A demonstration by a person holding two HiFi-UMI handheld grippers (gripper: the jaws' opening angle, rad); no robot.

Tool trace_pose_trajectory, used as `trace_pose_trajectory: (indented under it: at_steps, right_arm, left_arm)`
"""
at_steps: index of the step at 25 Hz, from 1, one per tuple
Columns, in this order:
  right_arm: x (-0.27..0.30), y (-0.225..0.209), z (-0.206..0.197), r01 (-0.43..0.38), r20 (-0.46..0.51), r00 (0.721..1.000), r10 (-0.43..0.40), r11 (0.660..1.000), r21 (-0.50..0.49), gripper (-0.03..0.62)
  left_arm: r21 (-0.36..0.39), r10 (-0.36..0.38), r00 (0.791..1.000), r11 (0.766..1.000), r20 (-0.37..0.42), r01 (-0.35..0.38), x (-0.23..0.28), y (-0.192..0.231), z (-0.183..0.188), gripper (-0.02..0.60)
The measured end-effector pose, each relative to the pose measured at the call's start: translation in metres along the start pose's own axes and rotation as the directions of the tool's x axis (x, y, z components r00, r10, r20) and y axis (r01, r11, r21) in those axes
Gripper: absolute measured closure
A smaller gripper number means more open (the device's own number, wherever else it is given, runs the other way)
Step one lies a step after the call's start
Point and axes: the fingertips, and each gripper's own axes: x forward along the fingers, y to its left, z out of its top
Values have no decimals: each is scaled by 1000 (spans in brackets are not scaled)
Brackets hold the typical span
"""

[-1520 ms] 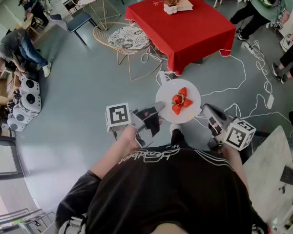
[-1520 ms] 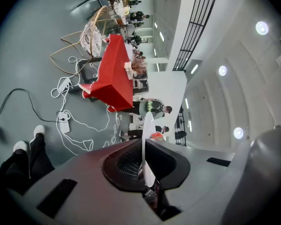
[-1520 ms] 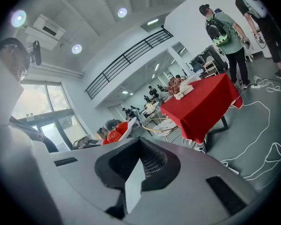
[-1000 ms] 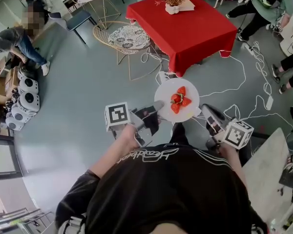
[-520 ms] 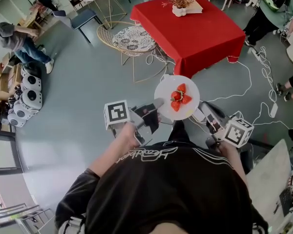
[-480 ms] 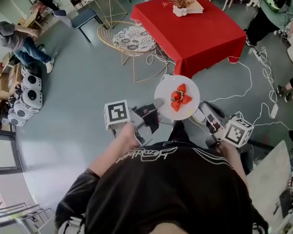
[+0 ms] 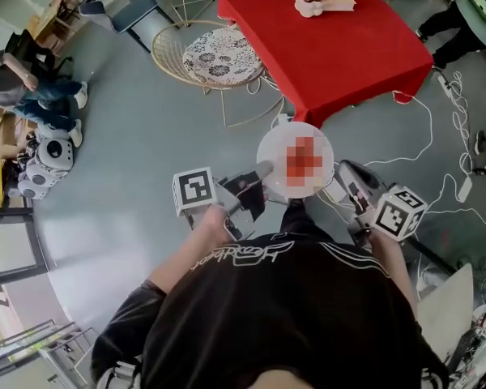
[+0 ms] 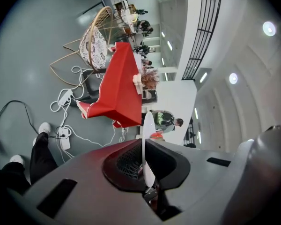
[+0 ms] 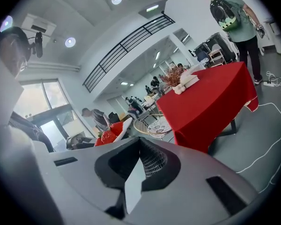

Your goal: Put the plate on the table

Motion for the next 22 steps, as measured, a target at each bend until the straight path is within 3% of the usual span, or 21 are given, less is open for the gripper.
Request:
trace_pose_trajectory:
  at_steps: [3, 10, 14, 22]
  right_arm:
    - [24, -29, 28, -43, 10, 999, 43, 995, 86, 587]
    - [85, -107, 114, -96, 24, 995, 94, 990, 107, 588]
    - [91, -114, 138, -81, 12, 997, 81, 997, -19, 587]
    - [89, -108, 139, -108, 18, 994, 109, 993, -56, 587]
  left_arm:
    - [-19, 8, 1000, 1000, 11, -8, 33, 3, 28, 565]
    - [-1, -8, 997, 1000, 74, 8, 119, -15, 107, 565]
    - [55, -15, 995, 998, 96, 10, 125, -27, 115, 565]
    - [112, -39, 990, 993, 135, 24, 121, -37, 116, 565]
